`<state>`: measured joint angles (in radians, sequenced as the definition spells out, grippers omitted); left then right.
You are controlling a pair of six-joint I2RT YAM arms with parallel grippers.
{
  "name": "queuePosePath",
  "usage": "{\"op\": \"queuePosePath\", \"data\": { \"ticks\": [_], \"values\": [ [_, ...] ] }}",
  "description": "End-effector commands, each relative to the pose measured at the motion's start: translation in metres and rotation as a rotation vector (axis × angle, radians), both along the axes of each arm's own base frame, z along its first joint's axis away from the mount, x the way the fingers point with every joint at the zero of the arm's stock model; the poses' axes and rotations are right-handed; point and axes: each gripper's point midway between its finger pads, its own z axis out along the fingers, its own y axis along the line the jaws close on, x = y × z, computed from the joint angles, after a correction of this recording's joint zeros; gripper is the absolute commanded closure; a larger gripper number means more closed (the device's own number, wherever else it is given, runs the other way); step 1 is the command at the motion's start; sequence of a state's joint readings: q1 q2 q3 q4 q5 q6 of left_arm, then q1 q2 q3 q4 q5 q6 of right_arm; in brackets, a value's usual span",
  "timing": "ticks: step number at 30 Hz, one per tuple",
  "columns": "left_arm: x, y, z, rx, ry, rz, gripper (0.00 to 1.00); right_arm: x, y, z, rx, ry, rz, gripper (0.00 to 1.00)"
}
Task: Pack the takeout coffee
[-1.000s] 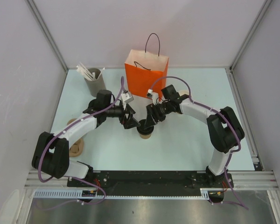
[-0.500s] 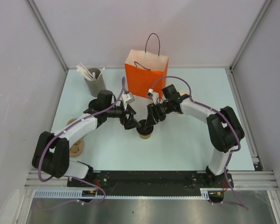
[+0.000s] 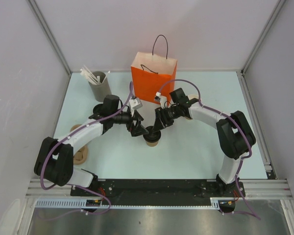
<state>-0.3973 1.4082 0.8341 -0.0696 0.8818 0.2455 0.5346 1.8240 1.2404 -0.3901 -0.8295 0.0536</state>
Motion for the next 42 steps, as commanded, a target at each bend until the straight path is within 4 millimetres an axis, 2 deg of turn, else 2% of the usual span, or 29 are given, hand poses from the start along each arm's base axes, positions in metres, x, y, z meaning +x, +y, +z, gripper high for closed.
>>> {"op": "queuePosePath", "data": {
  "ticks": [1, 20, 30, 37, 42],
  "values": [
    [0.001, -0.004, 0.001, 0.001, -0.034, -0.024, 0.01, 0.012, -0.003, -0.018, -0.07, -0.023, -0.034, 0.53],
    [-0.006, 0.0, -0.014, 0.062, 0.03, -0.066, 0.01, 0.013, -0.009, -0.027, -0.102, -0.016, -0.041, 0.57],
    [-0.003, 0.0, -0.015, 0.069, 0.038, -0.051, 0.0, 0.009, -0.007, -0.024, -0.093, -0.02, -0.022, 0.52],
    [0.002, -0.001, -0.015, 0.064, 0.034, -0.03, 0.01, 0.006, -0.002, -0.014, -0.081, -0.036, -0.001, 0.39],
    [0.004, -0.001, -0.015, 0.063, 0.026, -0.023, 0.01, 0.003, -0.002, -0.009, -0.075, -0.028, 0.009, 0.35]
  ]
}}
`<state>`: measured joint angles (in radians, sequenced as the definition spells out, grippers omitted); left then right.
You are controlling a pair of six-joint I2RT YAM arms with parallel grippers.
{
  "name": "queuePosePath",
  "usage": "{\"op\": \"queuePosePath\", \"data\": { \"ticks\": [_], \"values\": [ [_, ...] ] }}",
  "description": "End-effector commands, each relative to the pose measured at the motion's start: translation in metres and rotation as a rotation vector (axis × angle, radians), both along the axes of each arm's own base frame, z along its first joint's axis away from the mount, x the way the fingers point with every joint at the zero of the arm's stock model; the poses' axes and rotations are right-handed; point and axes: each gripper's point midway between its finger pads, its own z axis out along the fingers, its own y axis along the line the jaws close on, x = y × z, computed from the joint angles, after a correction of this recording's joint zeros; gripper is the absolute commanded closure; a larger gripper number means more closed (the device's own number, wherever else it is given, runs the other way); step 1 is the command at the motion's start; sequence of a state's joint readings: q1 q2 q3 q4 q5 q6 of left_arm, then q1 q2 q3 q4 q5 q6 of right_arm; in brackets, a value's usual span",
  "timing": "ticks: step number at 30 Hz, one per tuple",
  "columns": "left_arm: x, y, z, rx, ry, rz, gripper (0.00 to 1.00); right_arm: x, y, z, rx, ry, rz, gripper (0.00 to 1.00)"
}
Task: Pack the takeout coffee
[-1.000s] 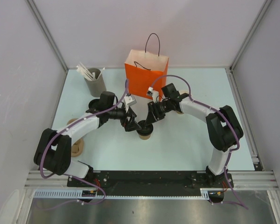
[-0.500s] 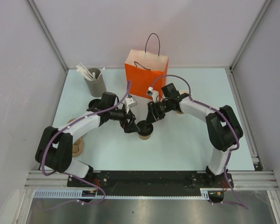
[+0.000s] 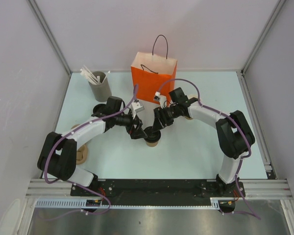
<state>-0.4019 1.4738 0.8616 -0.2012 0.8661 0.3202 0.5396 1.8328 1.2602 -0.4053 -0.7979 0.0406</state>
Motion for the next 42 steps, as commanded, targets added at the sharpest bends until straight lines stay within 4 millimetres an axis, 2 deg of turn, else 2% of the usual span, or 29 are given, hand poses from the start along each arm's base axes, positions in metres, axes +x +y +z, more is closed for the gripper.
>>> {"op": "queuePosePath", "data": {
  "ticks": [1, 9, 25, 30, 34, 42],
  "values": [
    [0.012, -0.007, 0.014, -0.023, -0.059, 0.002, 0.01, -0.002, -0.002, -0.005, -0.047, -0.003, 0.016, 0.34],
    [0.013, -0.005, 0.014, -0.017, -0.067, 0.012, 0.0, -0.008, -0.004, -0.005, -0.062, 0.05, 0.024, 0.29],
    [0.016, -0.004, 0.013, -0.01, -0.08, 0.027, 0.01, -0.011, -0.007, -0.011, -0.11, 0.084, 0.038, 0.38],
    [0.015, -0.004, 0.013, -0.008, -0.079, 0.026, 0.01, -0.011, -0.008, -0.013, -0.123, 0.095, 0.049, 0.3],
    [0.015, -0.004, 0.013, -0.009, -0.077, 0.026, 0.01, -0.012, -0.009, -0.01, -0.125, 0.095, 0.062, 0.27],
    [0.017, -0.004, 0.013, -0.005, -0.08, 0.034, 0.01, -0.019, -0.01, -0.004, -0.133, 0.118, 0.105, 0.34]
  ]
}}
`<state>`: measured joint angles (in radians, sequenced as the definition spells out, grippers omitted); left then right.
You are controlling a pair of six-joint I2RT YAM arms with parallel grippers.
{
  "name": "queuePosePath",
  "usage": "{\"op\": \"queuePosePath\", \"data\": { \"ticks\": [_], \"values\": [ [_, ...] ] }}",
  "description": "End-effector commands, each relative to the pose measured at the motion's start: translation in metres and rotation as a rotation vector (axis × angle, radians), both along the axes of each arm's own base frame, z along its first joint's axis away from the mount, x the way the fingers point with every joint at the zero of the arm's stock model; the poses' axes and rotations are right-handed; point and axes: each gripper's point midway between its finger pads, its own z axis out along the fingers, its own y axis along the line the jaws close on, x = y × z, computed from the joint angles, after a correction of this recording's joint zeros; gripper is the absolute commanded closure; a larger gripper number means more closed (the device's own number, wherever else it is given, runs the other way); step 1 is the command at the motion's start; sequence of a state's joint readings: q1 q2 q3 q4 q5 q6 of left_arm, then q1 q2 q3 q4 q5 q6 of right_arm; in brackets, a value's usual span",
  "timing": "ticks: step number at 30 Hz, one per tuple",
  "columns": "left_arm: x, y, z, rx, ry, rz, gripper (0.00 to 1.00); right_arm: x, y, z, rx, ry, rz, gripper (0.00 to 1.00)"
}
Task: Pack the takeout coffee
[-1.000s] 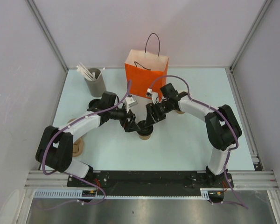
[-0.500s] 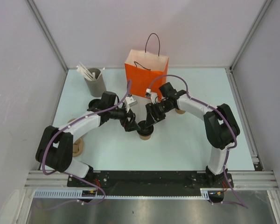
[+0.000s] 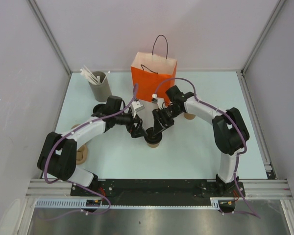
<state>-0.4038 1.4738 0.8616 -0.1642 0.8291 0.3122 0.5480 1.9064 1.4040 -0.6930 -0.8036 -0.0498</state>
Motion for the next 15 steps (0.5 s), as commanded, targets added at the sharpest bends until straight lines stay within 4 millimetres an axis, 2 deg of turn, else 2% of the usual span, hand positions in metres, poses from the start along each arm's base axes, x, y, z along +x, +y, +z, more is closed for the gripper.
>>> {"op": "queuePosePath", "data": {
  "ticks": [1, 15],
  "values": [
    [0.007, -0.0041, 0.0117, -0.013, -0.042, 0.008, 0.0, -0.0025, -0.0022, 0.0, -0.034, 0.004, 0.042, 0.35],
    [0.0111, -0.0056, 0.0071, 0.015, -0.049, 0.027, 0.01, -0.0068, -0.0033, -0.0075, -0.051, 0.036, 0.059, 0.49]
  ]
}}
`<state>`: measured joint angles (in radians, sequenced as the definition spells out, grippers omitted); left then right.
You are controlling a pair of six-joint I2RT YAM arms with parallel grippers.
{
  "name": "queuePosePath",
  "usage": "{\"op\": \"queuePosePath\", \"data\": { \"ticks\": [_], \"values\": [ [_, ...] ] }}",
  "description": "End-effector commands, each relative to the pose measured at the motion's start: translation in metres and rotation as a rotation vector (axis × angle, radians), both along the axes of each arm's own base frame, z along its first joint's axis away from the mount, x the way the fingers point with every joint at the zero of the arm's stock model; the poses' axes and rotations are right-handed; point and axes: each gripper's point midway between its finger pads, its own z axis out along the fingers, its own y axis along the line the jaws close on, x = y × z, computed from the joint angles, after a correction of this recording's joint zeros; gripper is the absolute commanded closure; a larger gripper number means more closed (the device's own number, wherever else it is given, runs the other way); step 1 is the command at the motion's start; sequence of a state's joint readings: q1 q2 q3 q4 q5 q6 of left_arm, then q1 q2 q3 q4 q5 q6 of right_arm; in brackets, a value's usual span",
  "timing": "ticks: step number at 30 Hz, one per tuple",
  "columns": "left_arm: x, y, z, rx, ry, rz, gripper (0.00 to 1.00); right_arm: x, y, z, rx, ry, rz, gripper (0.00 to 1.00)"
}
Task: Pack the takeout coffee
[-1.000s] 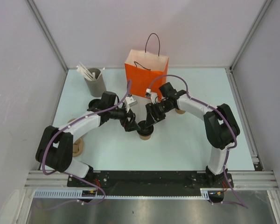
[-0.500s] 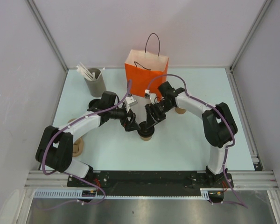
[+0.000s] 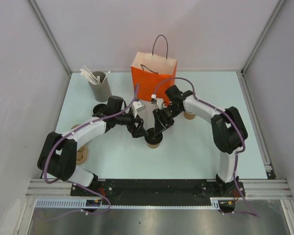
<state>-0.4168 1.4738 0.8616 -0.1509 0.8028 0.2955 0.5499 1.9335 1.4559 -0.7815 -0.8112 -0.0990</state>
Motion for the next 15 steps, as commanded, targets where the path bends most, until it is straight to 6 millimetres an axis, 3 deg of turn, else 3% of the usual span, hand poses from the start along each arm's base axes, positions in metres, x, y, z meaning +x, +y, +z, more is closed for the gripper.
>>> {"op": "queuePosePath", "data": {
  "ticks": [1, 8, 15],
  "values": [
    [0.009, -0.003, 0.008, 0.007, -0.045, 0.012, 0.01, -0.003, -0.002, -0.011, -0.038, 0.02, 0.023, 0.49],
    [0.006, -0.003, 0.002, 0.024, -0.013, -0.007, 0.0, -0.003, -0.002, -0.021, -0.062, 0.029, 0.021, 0.49],
    [-0.005, -0.003, -0.002, -0.001, 0.07, -0.06, 0.01, -0.003, -0.003, -0.019, -0.06, 0.019, 0.022, 0.49]
  ]
}}
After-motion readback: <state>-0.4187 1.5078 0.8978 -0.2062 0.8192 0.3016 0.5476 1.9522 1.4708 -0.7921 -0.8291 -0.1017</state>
